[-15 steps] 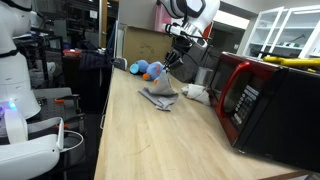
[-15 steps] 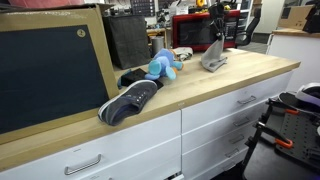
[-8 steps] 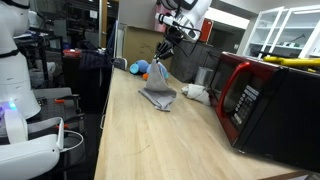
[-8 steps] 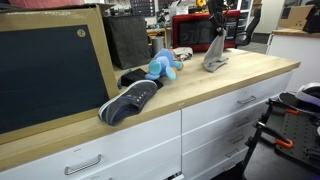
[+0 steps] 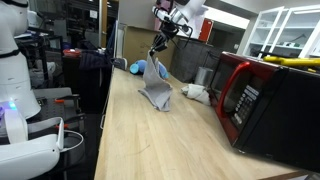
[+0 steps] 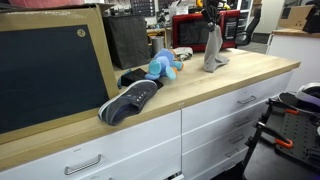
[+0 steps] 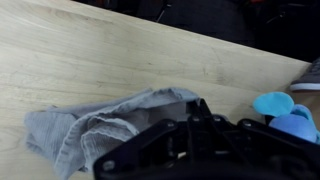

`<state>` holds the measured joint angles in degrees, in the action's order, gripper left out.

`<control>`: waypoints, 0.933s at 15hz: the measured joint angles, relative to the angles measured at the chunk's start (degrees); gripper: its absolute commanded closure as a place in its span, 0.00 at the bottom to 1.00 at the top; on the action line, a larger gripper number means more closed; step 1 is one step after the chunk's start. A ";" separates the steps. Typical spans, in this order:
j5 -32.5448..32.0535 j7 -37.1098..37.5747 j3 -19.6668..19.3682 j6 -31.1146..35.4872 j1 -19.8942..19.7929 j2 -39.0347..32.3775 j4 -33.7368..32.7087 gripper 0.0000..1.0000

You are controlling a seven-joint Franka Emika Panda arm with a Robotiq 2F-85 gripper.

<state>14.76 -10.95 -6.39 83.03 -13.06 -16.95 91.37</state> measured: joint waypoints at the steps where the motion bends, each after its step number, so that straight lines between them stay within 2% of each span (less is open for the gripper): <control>1: 1.78 1.42 0.00 0.37 0.10 0.00 0.00 1.00; 6: 7.71 8.21 -0.10 5.42 0.13 -1.41 -0.45 1.00; 14: 11.96 15.95 0.31 13.39 0.16 -10.98 -6.52 1.00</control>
<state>26.72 5.00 -6.09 96.42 -12.91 -27.93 84.85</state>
